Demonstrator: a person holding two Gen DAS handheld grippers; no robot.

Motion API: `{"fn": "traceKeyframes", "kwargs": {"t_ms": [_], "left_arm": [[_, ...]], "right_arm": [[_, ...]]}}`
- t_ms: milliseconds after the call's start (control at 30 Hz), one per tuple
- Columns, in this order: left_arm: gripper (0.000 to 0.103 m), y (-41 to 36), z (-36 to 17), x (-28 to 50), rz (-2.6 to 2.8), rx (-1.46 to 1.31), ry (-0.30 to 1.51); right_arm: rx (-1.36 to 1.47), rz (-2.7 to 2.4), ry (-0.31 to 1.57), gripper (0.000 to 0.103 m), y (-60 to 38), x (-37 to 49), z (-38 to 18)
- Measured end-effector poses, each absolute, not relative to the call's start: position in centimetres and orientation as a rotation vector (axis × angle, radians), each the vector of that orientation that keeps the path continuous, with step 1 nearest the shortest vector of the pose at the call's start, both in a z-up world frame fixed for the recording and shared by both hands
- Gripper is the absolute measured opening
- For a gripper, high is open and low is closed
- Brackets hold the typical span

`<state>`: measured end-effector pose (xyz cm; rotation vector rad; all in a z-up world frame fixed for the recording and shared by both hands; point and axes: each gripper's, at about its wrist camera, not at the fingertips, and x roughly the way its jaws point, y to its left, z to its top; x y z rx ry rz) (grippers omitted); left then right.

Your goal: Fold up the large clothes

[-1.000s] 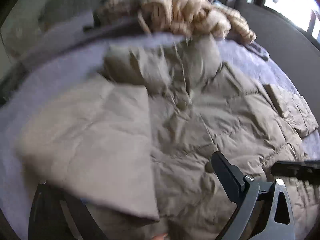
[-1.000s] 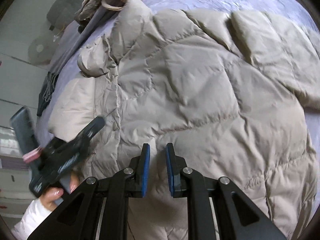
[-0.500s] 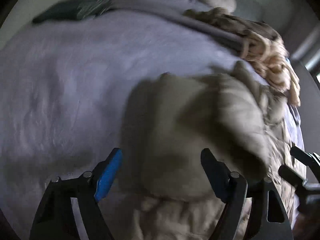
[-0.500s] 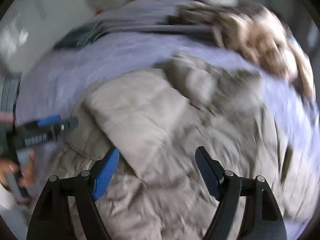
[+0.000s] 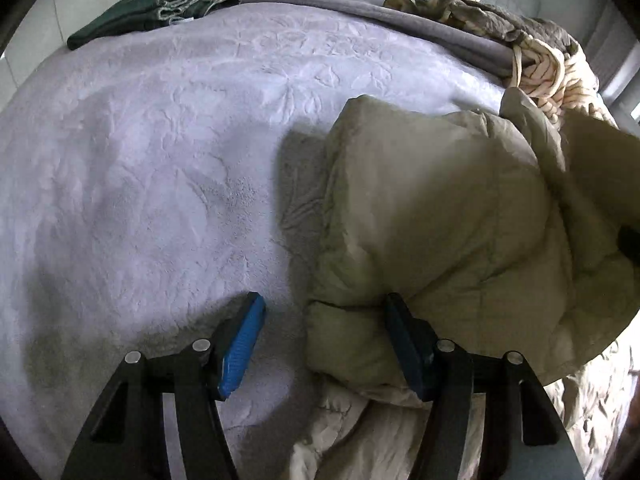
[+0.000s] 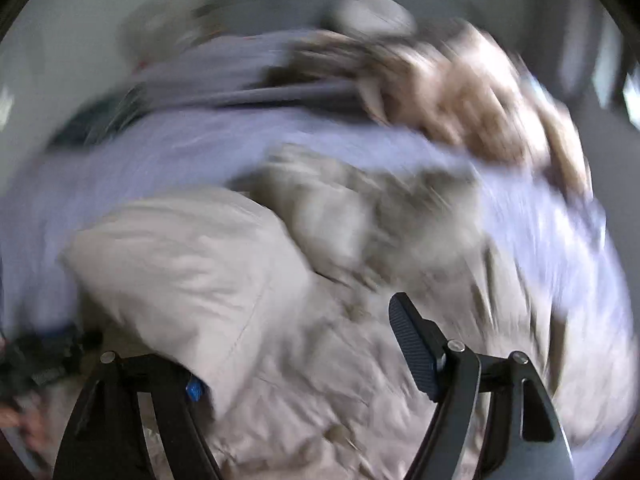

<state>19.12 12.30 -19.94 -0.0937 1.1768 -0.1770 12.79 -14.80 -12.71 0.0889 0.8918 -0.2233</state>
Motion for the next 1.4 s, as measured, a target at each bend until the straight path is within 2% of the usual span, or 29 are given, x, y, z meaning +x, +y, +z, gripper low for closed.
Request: {"fn": "traceKeyframes", "kwargs": {"t_ms": [100,133,167,200,233,267,433,533,633,733,933,1067,1167,1300,1400], "left_arm": [[0.065,11.9,-17.8,19.4,-0.168,-0.039,1.128],[0.064,12.0,-17.0,19.7,-0.175,-0.041,1.099],[0.056,12.0,-16.2,20.4,-0.188,-0.054,1.077],[0.050,11.9,-15.7,21.2,-0.202,-0.066,1.067],[0.040,11.6,-15.6,22.2,-0.218,-0.077,1.072],[0.036,11.3,-15.7,23.1,-0.230,-0.086,1.082],[0.036,8.5,-18.1,24.4,-0.223,0.010,1.110],[0.036,7.3,-19.6,24.2,-0.231,0.041,1.120],[0.036,6.8,-19.8,24.2,-0.211,0.065,1.109],[0.036,6.9,-19.9,24.1,-0.207,0.070,1.109],[0.036,7.0,-17.7,22.7,-0.154,0.093,1.098],[0.036,7.6,-15.4,20.2,-0.189,0.075,1.067],[0.036,7.0,-15.7,18.4,-0.228,0.101,1.087],[0.037,6.0,-18.5,17.5,-0.196,0.158,1.118],[0.037,5.6,-18.7,17.6,-0.171,0.168,1.117]], "right_arm": [[0.404,-0.183,0.958,0.080,-20.6,11.6,-14.1],[0.502,-0.173,0.965,0.076,-22.1,11.1,-14.7],[0.600,-0.166,0.962,0.069,-23.5,10.6,-15.3],[0.675,-0.158,0.956,0.050,-24.3,10.3,-15.8],[0.754,-0.151,0.959,0.019,-25.2,10.0,-16.5],[0.816,-0.144,0.962,0.006,-25.9,9.8,-17.1],[0.783,-0.171,0.923,0.006,-25.9,8.3,-16.3],[0.766,-0.225,0.955,0.007,-26.9,6.7,-17.7],[0.850,-0.232,0.989,0.010,-28.8,5.3,-19.6],[0.807,-0.279,0.988,0.016,-29.7,3.7,-18.7],[0.690,-0.458,0.973,0.016,-32.0,-0.2,-15.5],[0.705,-0.356,0.906,0.016,-31.5,-1.4,-13.6],[0.624,-0.247,0.898,0.016,-29.3,-0.4,-13.0],[0.553,-0.203,1.012,0.016,-27.5,2.7,-15.9],[0.505,-0.239,1.079,0.014,-28.2,4.3,-18.9]]}}
